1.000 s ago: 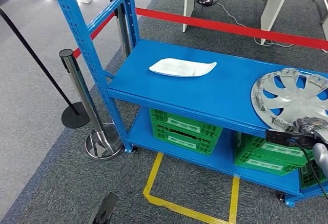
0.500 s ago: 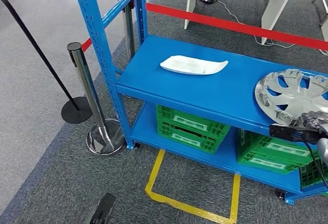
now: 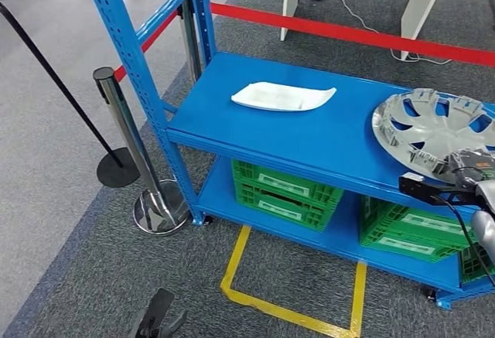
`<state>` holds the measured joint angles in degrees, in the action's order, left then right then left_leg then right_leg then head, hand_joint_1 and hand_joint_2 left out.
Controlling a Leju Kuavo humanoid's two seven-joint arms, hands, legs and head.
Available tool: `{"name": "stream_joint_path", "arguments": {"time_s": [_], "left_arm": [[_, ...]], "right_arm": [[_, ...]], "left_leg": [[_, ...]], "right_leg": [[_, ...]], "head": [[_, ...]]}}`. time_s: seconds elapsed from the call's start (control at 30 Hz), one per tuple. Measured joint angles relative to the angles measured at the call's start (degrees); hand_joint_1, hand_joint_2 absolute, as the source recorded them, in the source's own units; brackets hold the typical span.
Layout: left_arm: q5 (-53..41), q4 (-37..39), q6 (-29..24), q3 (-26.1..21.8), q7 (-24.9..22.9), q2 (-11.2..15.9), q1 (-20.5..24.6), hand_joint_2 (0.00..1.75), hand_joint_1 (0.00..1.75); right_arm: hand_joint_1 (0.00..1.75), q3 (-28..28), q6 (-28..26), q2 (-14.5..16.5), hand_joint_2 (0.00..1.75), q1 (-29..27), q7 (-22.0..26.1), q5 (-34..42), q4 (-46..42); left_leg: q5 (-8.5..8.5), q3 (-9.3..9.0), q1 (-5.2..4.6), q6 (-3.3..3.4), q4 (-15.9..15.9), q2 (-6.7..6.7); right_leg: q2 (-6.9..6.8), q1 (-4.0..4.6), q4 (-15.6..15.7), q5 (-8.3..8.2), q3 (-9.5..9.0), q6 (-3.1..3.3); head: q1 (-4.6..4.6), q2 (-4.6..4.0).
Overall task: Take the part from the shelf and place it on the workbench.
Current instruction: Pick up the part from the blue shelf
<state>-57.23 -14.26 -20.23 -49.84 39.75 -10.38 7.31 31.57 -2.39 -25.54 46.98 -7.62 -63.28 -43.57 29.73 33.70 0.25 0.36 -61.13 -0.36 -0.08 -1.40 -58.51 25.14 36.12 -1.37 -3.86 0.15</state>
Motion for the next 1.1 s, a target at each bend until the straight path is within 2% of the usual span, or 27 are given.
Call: {"name": "stream_joint_path", "arguments": {"time_s": [0.03,0.1,0.13,0.17,0.2,0.27,0.3,0.33,0.43,0.5,0.53,0.6,0.63,0.67,0.7,0.73,0.8,0.83,0.87,0.93,1.0,1.03,1.1], "left_arm": [[0.04,0.00,-0.22,-0.02,-0.10,-0.02,0.04,1.75,0.00],[0.03,0.01,-0.61,-0.05,-0.46,-0.06,0.06,1.75,0.00],[0.02,0.01,-0.76,-0.07,-0.65,-0.08,0.03,1.75,0.00],[0.01,0.01,-0.88,-0.09,-0.81,-0.09,0.01,1.75,0.00],[0.01,0.01,-0.98,-0.10,-0.93,-0.11,0.00,1.75,0.00],[0.01,0.01,-1.19,-0.12,-1.14,-0.10,0.08,1.75,0.00],[0.01,0.01,-1.27,-0.13,-1.25,-0.09,0.12,1.75,0.00],[0.01,0.01,-1.36,-0.13,-1.36,-0.09,0.16,1.75,0.00],[0.02,0.01,-1.56,-0.14,-1.60,-0.18,0.23,1.75,0.00],[0.03,0.01,-1.64,-0.17,-1.61,-0.26,0.31,1.75,0.00],[0.02,0.01,-1.67,-0.19,-1.61,-0.33,0.38,1.75,0.00],[0.02,0.01,-1.70,-0.19,-1.62,-0.52,0.49,1.75,0.00],[0.01,0.01,-1.71,-0.19,-1.63,-0.59,0.47,1.75,0.00],[0.02,0.01,-1.73,-0.19,-1.65,-0.64,0.44,1.75,0.00],[0.02,0.01,-1.74,-0.19,-1.68,-0.68,0.42,1.75,0.00],[0.02,0.01,-1.77,-0.19,-1.70,-0.72,0.41,1.75,0.00],[0.06,0.01,-1.86,-0.19,-1.72,-0.74,0.46,1.75,0.00],[0.10,0.01,-1.92,-0.19,-1.72,-0.72,0.47,1.75,0.00],[0.14,0.01,-1.99,-0.19,-1.73,-0.69,0.44,1.75,0.00],[0.23,0.01,-2.14,-0.20,-1.73,-0.66,0.39,1.75,0.00],[0.31,0.01,-2.34,-0.21,-1.73,-0.63,0.40,1.75,0.00],[0.34,0.01,-2.46,-0.21,-1.72,-0.61,0.42,1.75,0.00],[0.38,0.01,-2.68,-0.20,-1.75,-0.60,0.41,1.75,0.00]], "right_arm": [[1.75,-0.27,-2.18,0.03,1.75,-0.76,-0.55,-0.75,-1.38],[1.75,-1.17,-7.17,0.18,1.75,-2.85,-1.62,-2.58,-4.29],[1.75,-1.71,-9.47,0.31,1.75,-4.08,-2.09,-3.48,-5.72],[1.75,-2.31,-11.68,0.47,1.75,-5.37,-2.43,-4.36,-7.14],[1.75,-3.03,-13.79,0.63,1.75,-6.66,-2.68,-5.23,-8.54],[1.75,-4.90,-17.93,1.04,1.75,-9.22,-2.96,-7.11,-11.48],[1.75,-6.00,-19.54,1.32,1.75,-10.37,-3.03,-7.90,-12.86],[1.75,-7.03,-20.51,1.60,1.75,-11.37,-3.05,-8.51,-14.04],[1.75,-9.30,-21.21,2.09,1.75,-13.71,-2.80,-9.35,-16.80],[1.75,-10.42,-21.21,2.15,1.75,-14.51,-2.62,-9.54,-18.02],[1.75,-10.95,-21.23,2.15,1.75,-14.66,-2.56,-9.69,-18.38],[1.75,-11.94,-21.94,2.23,1.75,-15.21,-2.41,-10.51,-18.91],[1.75,-12.47,-22.72,2.38,1.75,-15.81,-2.34,-11.11,-19.25],[1.75,-13.07,-23.67,2.62,1.75,-16.58,-2.28,-11.75,-19.74],[1.75,-13.73,-24.58,2.89,1.75,-17.36,-2.25,-12.29,-20.36],[1.75,-14.44,-25.30,3.16,1.75,-18.01,-2.20,-12.75,-21.05],[1.75,-15.89,-26.40,3.72,1.75,-18.87,-1.85,-13.51,-22.45],[1.75,-16.60,-26.86,4.03,1.75,-19.22,-1.57,-13.90,-23.10],[1.75,-17.26,-27.33,4.38,1.75,-19.66,-1.23,-14.25,-23.71],[1.75,-18.44,-28.21,5.06,1.75,-20.69,-0.54,-14.99,-24.88],[1.75,-19.55,-29.56,5.71,1.75,-21.46,0.15,-15.51,-26.09],[1.75,-20.10,-30.50,6.04,1.75,-21.69,0.45,-15.65,-26.75],[1.75,-21.07,-32.29,6.74,1.75,-22.10,0.99,-15.76,-27.99]], "left_leg": [[1.41,1.12,0.04,-0.29,-2.59,0.04],[4.47,4.89,0.10,-0.60,-10.22,0.08],[5.16,6.54,0.11,-0.60,-13.17,0.08],[4.81,7.42,0.09,-0.50,-14.37,0.08],[3.34,7.21,0.04,-0.26,-13.23,0.08],[-1.13,4.45,-0.28,0.70,-6.13,0.07],[-2.74,2.93,-0.48,1.22,-2.46,0.10],[-3.55,1.88,-0.66,1.61,0.11,0.12],[-3.63,1.24,-0.81,2.02,2.01,0.06],[-4.07,0.95,-0.56,2.37,2.77,0.02],[-4.27,0.81,-0.42,2.54,3.09,0.03],[-4.32,0.82,-0.37,2.69,3.17,0.02],[-4.30,0.82,-0.36,2.70,3.15,0.01],[-4.27,0.81,-0.32,2.70,3.13,-0.01],[-4.22,0.79,-0.26,2.63,3.07,-0.04],[-4.12,0.76,-0.17,2.48,2.96,-0.07],[-3.75,0.87,-0.16,1.90,2.47,-0.16],[-3.62,1.00,-0.24,1.55,2.25,-0.20],[-3.57,1.13,-0.34,1.24,2.05,-0.23],[-3.61,1.23,-0.37,0.80,1.94,-0.23],[-2.72,1.60,-0.28,0.27,0.86,-0.14],[-1.45,2.47,-0.24,-0.02,-1.18,-0.09],[2.00,5.73,-0.16,-0.43,-8.33,0.03]], "right_leg": [[-0.06,-0.07,0.05,0.10,-0.21,0.30],[-0.14,0.09,0.05,0.36,-0.49,0.72],[-0.16,0.21,0.05,0.45,-0.60,0.84],[-0.16,0.34,0.04,0.54,-0.72,0.94],[-0.15,0.48,0.04,0.63,-0.87,0.99],[-0.14,0.68,0.04,0.82,-1.20,1.00],[-0.12,0.81,0.01,0.92,-1.24,0.92],[-0.11,0.87,-0.01,0.94,-1.19,0.78],[-0.19,0.81,0.13,0.88,-0.97,-0.03],[-0.18,0.70,-1.01,1.91,-0.23,-0.57],[-0.13,0.67,-3.12,3.21,0.82,-0.79],[-0.05,0.60,-10.20,6.59,4.12,-1.13],[-0.04,0.55,-13.42,7.67,5.65,-1.31],[-0.04,0.47,-15.06,7.82,6.47,-1.48],[-0.06,0.34,-14.46,6.88,6.21,-1.63],[-0.08,0.16,-11.76,5.09,4.88,-1.79],[-0.11,-0.10,-4.14,2.12,0.90,-2.06],[-0.07,-0.12,-1.62,1.57,-0.54,-1.89],[0.01,-0.05,-0.41,1.61,-1.28,-1.60],[0.13,0.08,-0.41,1.77,-1.38,-0.69],[0.10,-0.02,-0.41,1.75,-1.42,0.05],[0.06,-0.08,-0.37,1.74,-1.48,0.39],[-0.01,0.04,-0.36,1.80,-1.55,0.85]], "head": [[-0.08,0.00],[-0.20,0.00],[-0.20,0.00],[-0.20,0.00],[-0.20,0.00],[-0.18,0.00],[-0.16,0.00],[-0.16,0.00],[-0.15,0.00],[-0.09,0.00],[-0.04,0.00],[-0.01,0.00],[-0.01,0.00],[-0.02,0.00],[-0.01,0.00],[-0.02,0.00],[0.06,0.00],[0.08,0.00],[0.08,0.00],[0.02,0.00],[-0.05,0.00],[-0.11,0.00],[-0.25,0.00]]}}
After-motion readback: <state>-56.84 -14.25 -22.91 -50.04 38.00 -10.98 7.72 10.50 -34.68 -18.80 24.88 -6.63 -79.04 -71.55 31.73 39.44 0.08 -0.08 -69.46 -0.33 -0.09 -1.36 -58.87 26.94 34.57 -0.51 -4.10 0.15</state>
